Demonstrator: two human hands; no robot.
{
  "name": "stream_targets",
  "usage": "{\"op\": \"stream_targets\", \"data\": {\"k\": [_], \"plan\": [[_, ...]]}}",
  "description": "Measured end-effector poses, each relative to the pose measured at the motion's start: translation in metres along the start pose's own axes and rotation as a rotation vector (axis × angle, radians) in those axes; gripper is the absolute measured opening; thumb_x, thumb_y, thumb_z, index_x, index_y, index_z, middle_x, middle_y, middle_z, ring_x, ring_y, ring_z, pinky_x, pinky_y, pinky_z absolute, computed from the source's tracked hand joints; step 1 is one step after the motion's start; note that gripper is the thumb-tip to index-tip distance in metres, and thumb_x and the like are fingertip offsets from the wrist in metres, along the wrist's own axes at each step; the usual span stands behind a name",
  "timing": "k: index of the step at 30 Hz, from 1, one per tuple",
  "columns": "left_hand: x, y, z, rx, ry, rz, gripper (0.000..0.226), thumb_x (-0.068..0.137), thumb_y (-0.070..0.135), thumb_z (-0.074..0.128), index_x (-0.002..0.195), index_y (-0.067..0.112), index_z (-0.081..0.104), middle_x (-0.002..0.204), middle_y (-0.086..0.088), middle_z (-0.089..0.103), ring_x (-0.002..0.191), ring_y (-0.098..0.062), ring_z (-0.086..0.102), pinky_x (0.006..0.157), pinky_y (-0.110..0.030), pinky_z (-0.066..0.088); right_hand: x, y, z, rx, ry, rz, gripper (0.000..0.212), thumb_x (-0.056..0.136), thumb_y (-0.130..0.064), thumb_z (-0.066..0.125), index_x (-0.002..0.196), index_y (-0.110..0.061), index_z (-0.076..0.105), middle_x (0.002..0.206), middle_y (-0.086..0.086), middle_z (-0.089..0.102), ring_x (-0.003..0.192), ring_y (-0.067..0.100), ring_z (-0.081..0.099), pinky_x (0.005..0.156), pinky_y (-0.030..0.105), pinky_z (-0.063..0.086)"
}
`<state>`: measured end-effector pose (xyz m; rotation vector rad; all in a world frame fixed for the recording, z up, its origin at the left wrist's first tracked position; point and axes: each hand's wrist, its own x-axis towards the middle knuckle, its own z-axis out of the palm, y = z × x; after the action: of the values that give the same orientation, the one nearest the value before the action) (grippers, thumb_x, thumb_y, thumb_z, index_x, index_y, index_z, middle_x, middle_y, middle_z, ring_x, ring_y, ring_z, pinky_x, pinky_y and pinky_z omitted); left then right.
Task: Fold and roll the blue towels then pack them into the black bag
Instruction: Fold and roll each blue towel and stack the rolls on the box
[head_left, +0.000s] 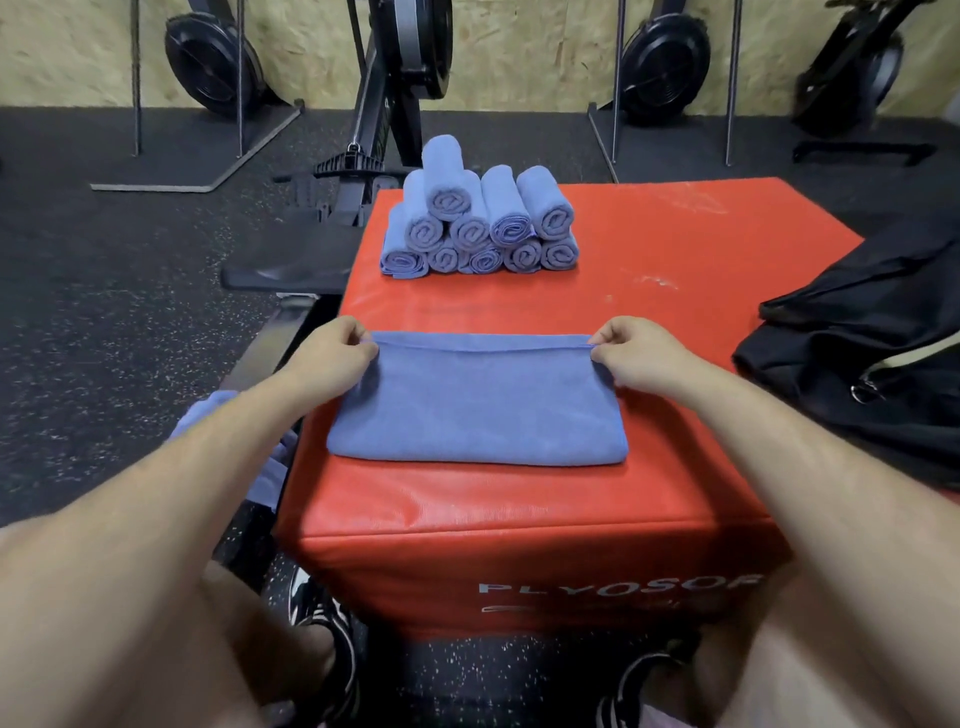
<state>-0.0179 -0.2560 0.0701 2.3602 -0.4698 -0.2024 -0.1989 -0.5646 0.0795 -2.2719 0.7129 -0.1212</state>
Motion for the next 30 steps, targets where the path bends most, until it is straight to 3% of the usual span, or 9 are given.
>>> {"op": "stream_targets", "data": {"k": [4,9,12,16,20,22,24,27,30], "plan": [[0.009,-0.004,0.006,0.013,0.075,0.031,0.014,0.097,0.021,0.055,0.085,0.015,0.052,0.071,-0.002,0.06,0.065,-0.019,0.054,0.058,-0.031,0.037,0.007,0.006,0.004,0.035,0.045,0.012,0.01,0.087,-0.014,0.051,0.088,-0.018,0.06,0.073,-0.001,0.065,0.063,0.017,0.059,0.069,0.037,0.055],[0.022,-0.007,0.013,0.044,0.157,0.081,0.009,0.098,0.022,0.055,0.095,0.013,0.055,0.088,-0.005,0.064,0.082,-0.025,0.057,0.073,-0.034,0.038,0.015,0.003,0.006,-0.035,0.076,-0.03,0.008,0.091,-0.017,0.052,0.094,-0.02,0.059,0.074,0.0,0.065,0.062,0.019,0.058,0.062,0.032,0.046],[0.028,-0.008,0.016,0.075,0.189,0.088,0.007,0.098,0.021,0.054,0.097,0.014,0.054,0.092,-0.005,0.064,0.086,-0.026,0.057,0.074,-0.035,0.038,0.019,0.001,0.011,-0.121,0.124,-0.065,0.006,0.095,-0.021,0.051,0.096,-0.022,0.057,0.065,-0.004,0.058,0.063,0.023,0.055,0.061,0.033,0.037],[0.037,-0.006,0.019,0.089,0.193,0.084,0.004,0.098,0.021,0.055,0.095,0.018,0.054,0.089,-0.002,0.063,0.085,-0.025,0.057,0.071,-0.032,0.034,0.024,-0.002,0.016,-0.19,0.161,-0.032,0.006,0.097,-0.021,0.048,0.1,-0.021,0.054,0.069,-0.003,0.054,0.073,0.029,0.053,0.063,0.032,0.032],[0.044,-0.005,0.023,0.069,0.178,0.029,0.01,0.095,0.023,0.06,0.099,0.017,0.054,0.1,-0.01,0.061,0.095,-0.031,0.059,0.075,-0.033,0.037,0.025,-0.011,0.02,-0.364,0.234,-0.014,0.019,0.099,-0.023,0.048,0.114,-0.013,0.05,0.095,0.016,0.065,0.095,0.04,0.062,0.07,0.039,0.04],[0.039,0.001,0.024,0.247,0.261,0.04,0.023,0.092,0.027,0.062,0.109,0.014,0.055,0.116,-0.017,0.054,0.107,-0.038,0.055,0.085,-0.041,0.043,0.021,-0.025,0.027,-0.583,0.37,-0.08,0.026,0.098,-0.021,0.05,0.121,-0.009,0.048,0.11,0.021,0.061,0.102,0.043,0.059,0.077,0.044,0.043],[0.025,0.016,0.033,0.418,0.329,0.198,0.027,0.091,0.028,0.058,0.113,0.012,0.059,0.12,-0.016,0.053,0.111,-0.039,0.052,0.09,-0.048,0.044,0.011,-0.041,0.043,-0.656,0.442,-0.247,0.03,0.092,-0.016,0.051,0.122,-0.008,0.052,0.116,0.019,0.057,0.107,0.041,0.056,0.085,0.047,0.044],[-0.004,0.039,0.066,0.34,0.097,0.466,0.047,0.091,0.038,0.036,0.119,0.012,0.063,0.129,-0.012,0.059,0.122,-0.032,0.054,0.1,-0.047,0.045,-0.005,-0.058,0.079,-0.543,0.203,-0.379,0.045,0.096,-0.017,0.044,0.139,-0.007,0.048,0.145,0.017,0.047,0.136,0.035,0.041,0.11,0.046,0.033],[-0.019,0.042,0.095,0.388,-0.139,0.441,0.054,0.103,0.038,0.029,0.151,0.017,0.042,0.16,-0.005,0.035,0.149,-0.024,0.028,0.121,-0.045,0.022,-0.01,-0.059,0.108,-0.521,-0.033,-0.32,0.054,0.104,-0.029,0.031,0.156,-0.013,0.026,0.165,0.009,0.02,0.153,0.027,0.013,0.123,0.044,0.014]]}}
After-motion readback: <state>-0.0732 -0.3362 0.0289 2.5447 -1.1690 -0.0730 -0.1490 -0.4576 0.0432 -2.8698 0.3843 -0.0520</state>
